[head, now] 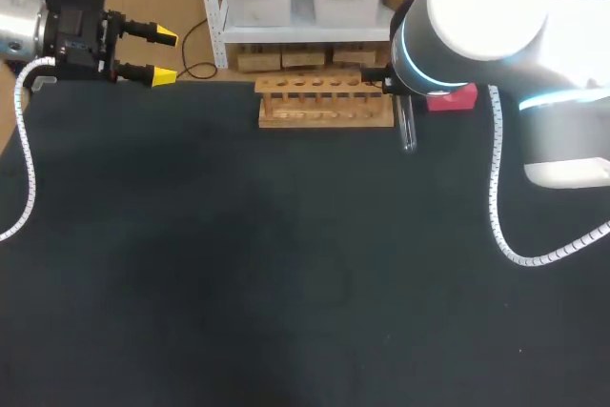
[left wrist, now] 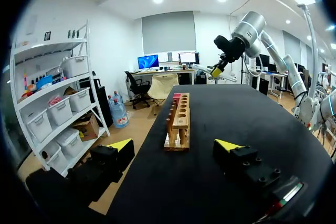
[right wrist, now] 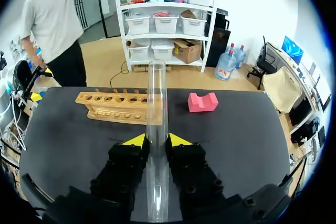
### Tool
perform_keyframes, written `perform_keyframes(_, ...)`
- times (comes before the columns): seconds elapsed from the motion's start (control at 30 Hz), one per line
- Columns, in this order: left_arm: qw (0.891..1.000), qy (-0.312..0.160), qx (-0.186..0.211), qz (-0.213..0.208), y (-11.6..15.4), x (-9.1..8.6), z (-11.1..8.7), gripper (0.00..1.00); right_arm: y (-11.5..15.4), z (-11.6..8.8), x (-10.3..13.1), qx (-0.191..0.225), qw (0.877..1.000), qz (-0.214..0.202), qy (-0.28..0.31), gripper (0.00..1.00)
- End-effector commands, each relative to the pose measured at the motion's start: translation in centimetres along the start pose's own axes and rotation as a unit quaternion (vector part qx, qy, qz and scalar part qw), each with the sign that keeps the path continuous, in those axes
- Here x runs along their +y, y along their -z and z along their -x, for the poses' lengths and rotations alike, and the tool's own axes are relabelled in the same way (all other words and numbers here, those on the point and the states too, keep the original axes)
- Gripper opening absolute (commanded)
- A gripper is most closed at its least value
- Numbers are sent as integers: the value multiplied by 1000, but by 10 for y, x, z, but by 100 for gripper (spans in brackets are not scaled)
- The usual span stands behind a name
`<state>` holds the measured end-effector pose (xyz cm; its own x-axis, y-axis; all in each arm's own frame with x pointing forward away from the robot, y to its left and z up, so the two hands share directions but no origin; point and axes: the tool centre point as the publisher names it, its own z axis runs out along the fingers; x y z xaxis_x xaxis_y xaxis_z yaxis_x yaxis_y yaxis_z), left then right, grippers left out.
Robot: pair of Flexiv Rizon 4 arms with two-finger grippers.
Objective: Grasp the test tube, adjust it, and insert it.
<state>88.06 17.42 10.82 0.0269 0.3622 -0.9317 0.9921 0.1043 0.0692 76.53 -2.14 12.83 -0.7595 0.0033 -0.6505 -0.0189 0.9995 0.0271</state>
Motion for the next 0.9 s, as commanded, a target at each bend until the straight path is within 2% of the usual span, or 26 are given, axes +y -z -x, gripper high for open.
perform_keyframes(0.03, 1000, 0, 0, 0, 0, 1, 0, 100, 1, -2, -1, -3, 1000, 1, -1, 0)
perform_keyframes(0.57, 1000, 0, 0, 0, 0, 1, 0, 100, 1, -2, -1, -3, 1000, 1, -1, 0)
perform_keyframes(0.9, 1000, 0, 0, 0, 0, 1, 0, 100, -22, 6, 14, -13, 999, -29, -11, 0)
